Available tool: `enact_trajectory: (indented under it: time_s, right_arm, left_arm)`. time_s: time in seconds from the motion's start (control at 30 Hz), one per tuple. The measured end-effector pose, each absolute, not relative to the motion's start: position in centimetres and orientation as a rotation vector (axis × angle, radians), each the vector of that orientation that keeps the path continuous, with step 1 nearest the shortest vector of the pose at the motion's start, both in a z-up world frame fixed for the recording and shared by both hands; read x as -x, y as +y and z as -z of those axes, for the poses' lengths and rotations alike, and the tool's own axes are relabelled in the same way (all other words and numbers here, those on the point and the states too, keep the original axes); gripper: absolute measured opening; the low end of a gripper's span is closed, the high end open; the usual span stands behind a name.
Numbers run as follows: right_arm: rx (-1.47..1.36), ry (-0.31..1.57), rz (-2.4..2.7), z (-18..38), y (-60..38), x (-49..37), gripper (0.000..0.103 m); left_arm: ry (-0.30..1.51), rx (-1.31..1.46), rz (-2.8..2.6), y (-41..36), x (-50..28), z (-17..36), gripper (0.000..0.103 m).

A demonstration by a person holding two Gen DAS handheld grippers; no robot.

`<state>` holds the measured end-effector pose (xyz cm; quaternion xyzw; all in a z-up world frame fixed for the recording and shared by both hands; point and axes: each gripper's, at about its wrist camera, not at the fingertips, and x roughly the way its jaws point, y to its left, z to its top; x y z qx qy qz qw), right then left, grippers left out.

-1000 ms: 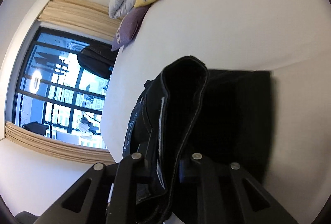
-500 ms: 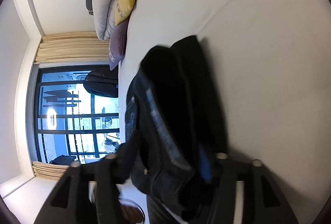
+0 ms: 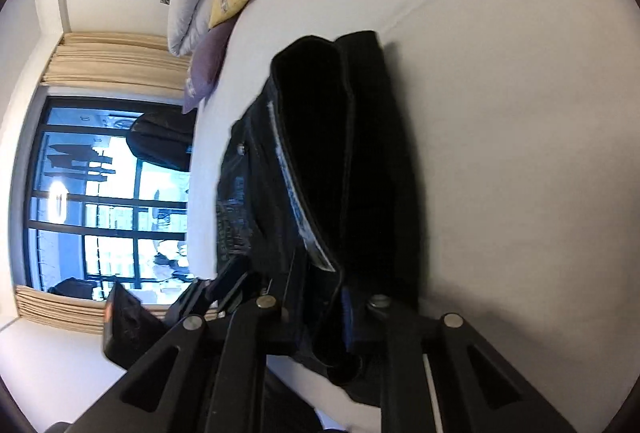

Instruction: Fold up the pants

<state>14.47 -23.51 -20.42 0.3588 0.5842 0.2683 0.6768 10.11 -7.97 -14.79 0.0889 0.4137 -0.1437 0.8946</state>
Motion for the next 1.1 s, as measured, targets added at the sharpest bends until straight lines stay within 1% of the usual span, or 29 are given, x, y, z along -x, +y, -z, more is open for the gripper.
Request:
enact_trajectory:
  time_s: [0.13,0.2,0.23,0.27,0.33,0.37,0.4,0.43,0.47,0.5,0.57,0.6,0.67,0.7,0.73,0.77,0.83,0.9,0.93,0.97,1.0,1.03,1.07,1.1]
  right_arm:
    - [-0.878,1.295,-0.556,22.5,-24.4,-14.4,0.013]
    - [-0.901,1.283,-0.568,22.9,-24.5,-14.3,0.013]
    - [-0.922,1.286,-0.584,22.9,-24.7,-14.2,0.015]
    - [-0.921,1.297,-0.573,22.6,-25.2,-13.8,0.019]
    - [-0.814,1.278,-0.487,20.0,-25.8,-13.4,0.026]
    - [-0.764,1.253,-0.462,18.5,-25.9,-13.4,0.027]
    - [-0.736,1.213,-0.472,16.8,-25.9,-13.6,0.027]
    - [-0.748,1.183,-0.512,15.8,-25.5,-14.0,0.027]
    - [-0.770,1.150,-0.566,14.8,-24.9,-14.5,0.028]
    - [-0.795,1.109,-0.642,13.9,-23.9,-15.3,0.032]
    - [-0.815,1.080,-0.739,13.4,-21.8,-16.7,0.050]
    - [-0.818,1.083,-0.770,14.0,-20.4,-17.8,0.052]
    - [-0.823,1.121,-0.735,16.0,-19.3,-19.4,0.052]
    - [-0.820,1.172,-0.676,18.1,-19.0,-20.5,0.051]
    - [-0.817,1.197,-0.642,19.6,-19.2,-20.9,0.034]
    - [-0.829,1.213,-0.610,21.0,-19.8,-21.1,0.000]
    - [-0.913,1.205,-0.567,22.9,-22.4,-20.8,0.000]
    - [-0.940,1.176,-0.553,22.7,-24.0,-19.8,0.000]
    - [-0.920,1.164,-0.543,22.0,-24.6,-19.0,0.002]
    - [-0.900,1.153,-0.533,21.2,-24.8,-18.5,0.014]
    - [-0.893,1.125,-0.550,19.8,-24.8,-17.5,0.022]
    - [-0.910,1.094,-0.592,18.9,-24.8,-16.8,0.038]
    - [-0.924,1.060,-0.644,17.9,-24.4,-15.8,0.048]
    - [-0.920,1.044,-0.681,17.4,-23.7,-15.1,0.052]
  left_arm:
    - [0.834,-0.136,0.303,-7.9,-10.8,16.5,0.023]
    - [0.837,-0.119,0.311,-8.2,-10.9,16.5,0.023]
    - [0.853,-0.104,0.315,-8.0,-11.1,16.2,0.023]
    - [0.868,-0.091,0.314,-7.8,-11.1,15.5,0.023]
    - [0.865,-0.085,0.254,-6.6,-11.5,13.7,0.026]
    - [0.852,-0.076,0.230,-6.0,-11.4,12.9,0.038]
    - [0.842,-0.071,0.192,-5.3,-11.7,12.2,0.068]
    - [0.840,-0.077,0.168,-4.9,-12.1,11.9,0.080]
    - [0.837,-0.086,0.157,-4.7,-12.3,11.8,0.084]
    - [0.831,-0.101,0.149,-4.5,-13.0,11.8,0.084]
    - [0.851,-0.125,0.119,-5.0,-12.8,11.8,0.084]
    - [0.877,-0.128,0.107,-5.2,-13.2,12.1,0.084]
    - [0.939,-0.121,0.095,-5.0,-14.2,13.3,0.084]
    - [0.976,-0.125,0.096,-5.1,-14.8,14.2,0.084]
    - [1.000,-0.120,0.102,-5.1,-15.2,15.0,0.084]
    - [1.010,-0.107,0.111,-5.0,-15.2,15.5,0.084]
    - [1.014,-0.096,0.110,-4.8,-15.2,16.2,0.086]
    - [1.018,-0.077,0.114,-4.6,-15.4,16.5,0.087]
    - [1.020,-0.074,0.114,-4.5,-15.4,16.5,0.087]
    - [1.020,-0.073,0.114,-4.5,-15.6,16.6,0.087]
    - [1.020,-0.070,0.113,-4.4,-15.7,16.7,0.087]
    - [1.020,-0.070,0.112,-4.4,-15.7,16.6,0.087]
    - [1.021,-0.071,0.110,-4.3,-15.8,16.5,0.087]
    - [1.021,-0.073,0.109,-4.3,-15.8,16.5,0.087]
